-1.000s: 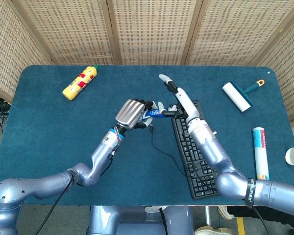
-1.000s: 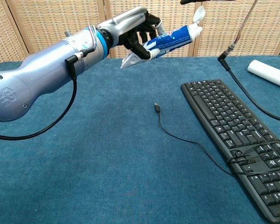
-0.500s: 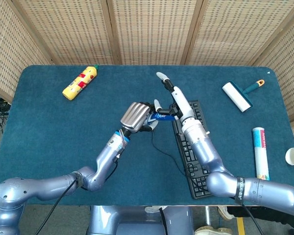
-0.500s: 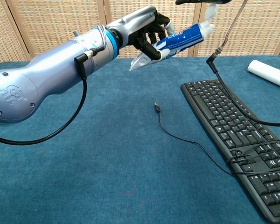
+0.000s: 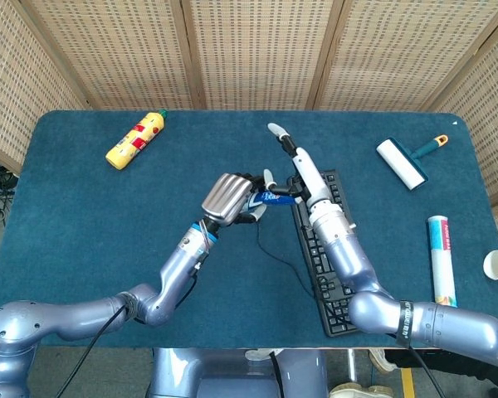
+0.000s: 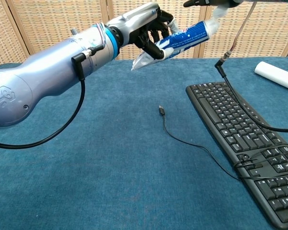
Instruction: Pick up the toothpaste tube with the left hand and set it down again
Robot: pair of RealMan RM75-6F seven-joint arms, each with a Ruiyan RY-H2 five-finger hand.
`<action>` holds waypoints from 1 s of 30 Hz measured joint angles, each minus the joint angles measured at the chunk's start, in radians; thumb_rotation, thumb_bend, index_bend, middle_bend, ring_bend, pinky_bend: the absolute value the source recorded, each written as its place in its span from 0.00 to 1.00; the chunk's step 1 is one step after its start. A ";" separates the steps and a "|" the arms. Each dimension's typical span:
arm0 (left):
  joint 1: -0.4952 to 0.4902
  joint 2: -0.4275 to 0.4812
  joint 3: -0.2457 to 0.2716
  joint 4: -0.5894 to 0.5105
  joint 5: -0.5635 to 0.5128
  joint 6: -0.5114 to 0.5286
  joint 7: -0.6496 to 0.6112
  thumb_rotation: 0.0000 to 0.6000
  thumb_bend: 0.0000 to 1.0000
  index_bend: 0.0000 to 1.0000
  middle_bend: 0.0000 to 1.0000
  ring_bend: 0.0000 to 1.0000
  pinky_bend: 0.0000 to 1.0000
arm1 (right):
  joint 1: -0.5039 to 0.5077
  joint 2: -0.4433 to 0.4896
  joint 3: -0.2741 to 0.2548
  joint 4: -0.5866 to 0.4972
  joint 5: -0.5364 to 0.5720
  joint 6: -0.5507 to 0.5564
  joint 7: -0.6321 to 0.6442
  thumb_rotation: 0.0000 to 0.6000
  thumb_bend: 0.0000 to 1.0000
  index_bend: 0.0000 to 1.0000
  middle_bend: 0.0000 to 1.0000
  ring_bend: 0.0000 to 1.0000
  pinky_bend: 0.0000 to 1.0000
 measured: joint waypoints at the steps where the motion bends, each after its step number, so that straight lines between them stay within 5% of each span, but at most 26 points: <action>1: 0.001 0.001 0.000 0.000 0.001 0.002 -0.004 1.00 0.54 0.63 0.61 0.48 0.51 | -0.002 0.000 0.000 0.000 0.000 0.000 0.001 1.00 0.68 0.01 0.00 0.00 0.00; 30: 0.021 -0.002 -0.024 -0.013 0.011 0.035 -0.116 1.00 0.54 0.63 0.61 0.48 0.51 | -0.075 -0.042 0.094 0.006 -0.017 0.003 0.174 1.00 0.66 0.02 0.00 0.00 0.00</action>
